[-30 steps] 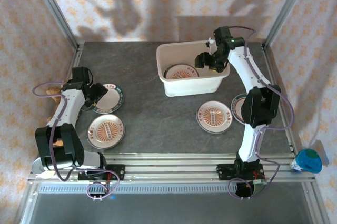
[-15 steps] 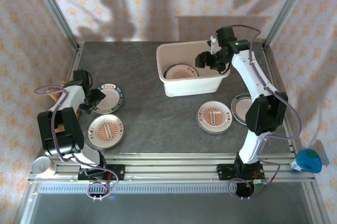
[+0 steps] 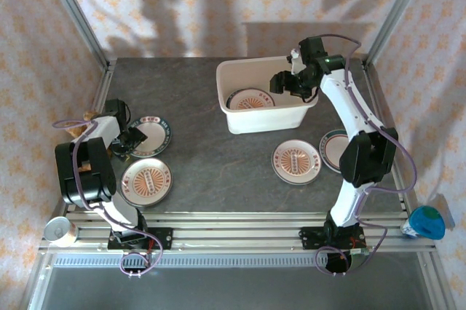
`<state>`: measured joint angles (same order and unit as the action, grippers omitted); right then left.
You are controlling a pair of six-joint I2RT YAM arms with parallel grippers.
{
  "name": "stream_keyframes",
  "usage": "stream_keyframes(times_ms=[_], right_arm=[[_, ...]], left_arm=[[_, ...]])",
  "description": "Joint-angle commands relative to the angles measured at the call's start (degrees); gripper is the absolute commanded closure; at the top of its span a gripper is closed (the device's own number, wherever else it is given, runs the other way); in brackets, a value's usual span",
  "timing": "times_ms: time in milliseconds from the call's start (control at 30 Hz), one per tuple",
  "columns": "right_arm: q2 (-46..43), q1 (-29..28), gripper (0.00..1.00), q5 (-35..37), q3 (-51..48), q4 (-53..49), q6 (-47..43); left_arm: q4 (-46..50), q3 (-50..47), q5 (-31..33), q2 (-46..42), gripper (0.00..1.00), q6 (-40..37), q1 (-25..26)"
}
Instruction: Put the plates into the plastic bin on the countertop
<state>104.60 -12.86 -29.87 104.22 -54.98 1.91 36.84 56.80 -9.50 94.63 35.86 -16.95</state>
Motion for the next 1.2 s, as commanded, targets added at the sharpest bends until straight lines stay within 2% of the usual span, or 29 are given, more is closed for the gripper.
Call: stream_keyframes(times_ms=[0, 333, 567, 867, 1167], right_arm=[[-0.53, -0.16, 0.28, 1.46, 0.76, 1.01, 0.90], [-0.40, -0.18, 0.28, 1.74, -0.15, 2.40, 1.67], [-0.58, -0.22, 0.28, 2.74, -0.95, 3.30, 2.00], [-1.45, -0.22, 0.29, 3.61, -2.18, 4.97, 2.33], [-1.85, -0.22, 0.29, 4.05, -3.65, 6.20, 2.76]], left_arm=[[-0.16, 1.42, 1.94, 1.78, 0.26, -1.23, -0.46], [-3.33, 1.91, -1.04, 4.40, 0.31, -2.09, -0.09], [-3.44, 2.53, -0.78, 5.37, 0.37, -3.15, 0.78], [-4.31, 2.14, -1.26, 3.34, 0.54, -3.95, 1.52], [-4.93, 1.04, -0.79, 0.70, 0.66, -4.04, 2.00]])
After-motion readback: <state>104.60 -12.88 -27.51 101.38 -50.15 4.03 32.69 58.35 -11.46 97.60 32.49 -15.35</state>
